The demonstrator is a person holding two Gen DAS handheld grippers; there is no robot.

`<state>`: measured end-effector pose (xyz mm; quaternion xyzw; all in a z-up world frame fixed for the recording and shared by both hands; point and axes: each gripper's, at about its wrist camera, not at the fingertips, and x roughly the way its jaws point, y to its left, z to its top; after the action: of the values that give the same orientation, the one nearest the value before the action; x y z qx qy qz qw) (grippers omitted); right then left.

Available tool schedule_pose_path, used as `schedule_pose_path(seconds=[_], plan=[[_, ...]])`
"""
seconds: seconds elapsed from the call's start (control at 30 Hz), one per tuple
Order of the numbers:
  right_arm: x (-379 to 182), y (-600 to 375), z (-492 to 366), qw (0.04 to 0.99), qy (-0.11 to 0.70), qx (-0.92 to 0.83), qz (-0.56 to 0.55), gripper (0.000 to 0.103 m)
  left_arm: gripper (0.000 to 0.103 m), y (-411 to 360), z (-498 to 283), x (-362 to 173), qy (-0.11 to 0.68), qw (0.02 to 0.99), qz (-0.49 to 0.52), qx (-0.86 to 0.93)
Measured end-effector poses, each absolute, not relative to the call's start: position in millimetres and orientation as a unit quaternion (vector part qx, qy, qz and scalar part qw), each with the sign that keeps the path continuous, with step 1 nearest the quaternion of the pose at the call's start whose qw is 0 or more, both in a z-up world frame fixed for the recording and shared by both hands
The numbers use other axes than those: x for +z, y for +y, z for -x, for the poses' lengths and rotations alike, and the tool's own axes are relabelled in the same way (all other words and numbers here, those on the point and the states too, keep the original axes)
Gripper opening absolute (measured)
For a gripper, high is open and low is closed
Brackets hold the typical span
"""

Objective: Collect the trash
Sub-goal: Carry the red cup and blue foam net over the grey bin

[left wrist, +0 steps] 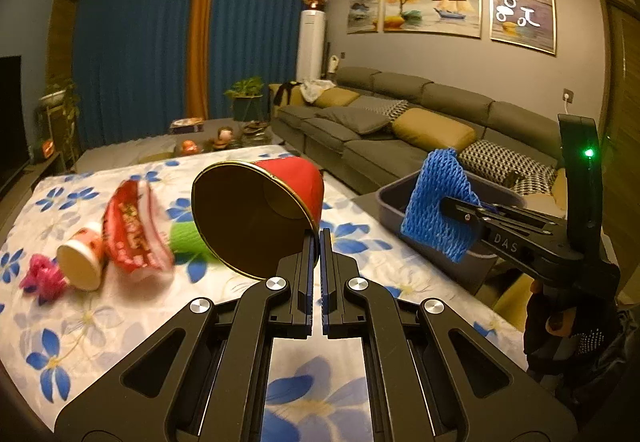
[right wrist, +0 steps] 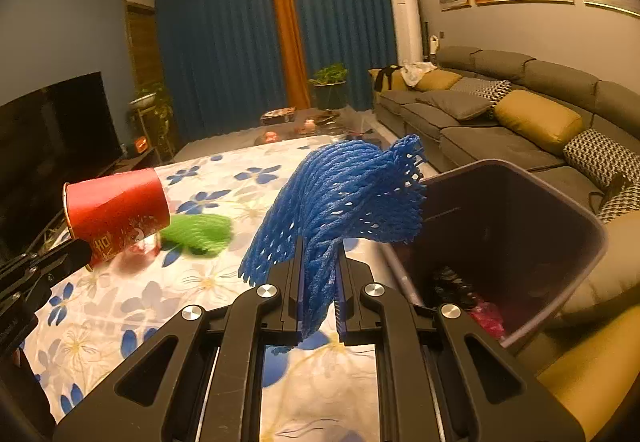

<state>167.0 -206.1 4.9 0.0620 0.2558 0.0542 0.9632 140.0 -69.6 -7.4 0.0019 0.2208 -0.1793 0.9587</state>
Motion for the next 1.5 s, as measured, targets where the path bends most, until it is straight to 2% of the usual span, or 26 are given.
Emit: schedule_pose_path(seconds=[0.83, 1.5], plan=[[3, -305, -182, 0.964, 0.25, -0.046, -0.078, 0.013, 0.002, -208, -182, 3, 0.198, 0.936, -0.047, -0.288], [-10, -329, -196, 0.958, 0.264, -0.068, -0.085, 0.013, 0.002, -255, -221, -16, 0.23, 0.913, -0.042, -0.334]])
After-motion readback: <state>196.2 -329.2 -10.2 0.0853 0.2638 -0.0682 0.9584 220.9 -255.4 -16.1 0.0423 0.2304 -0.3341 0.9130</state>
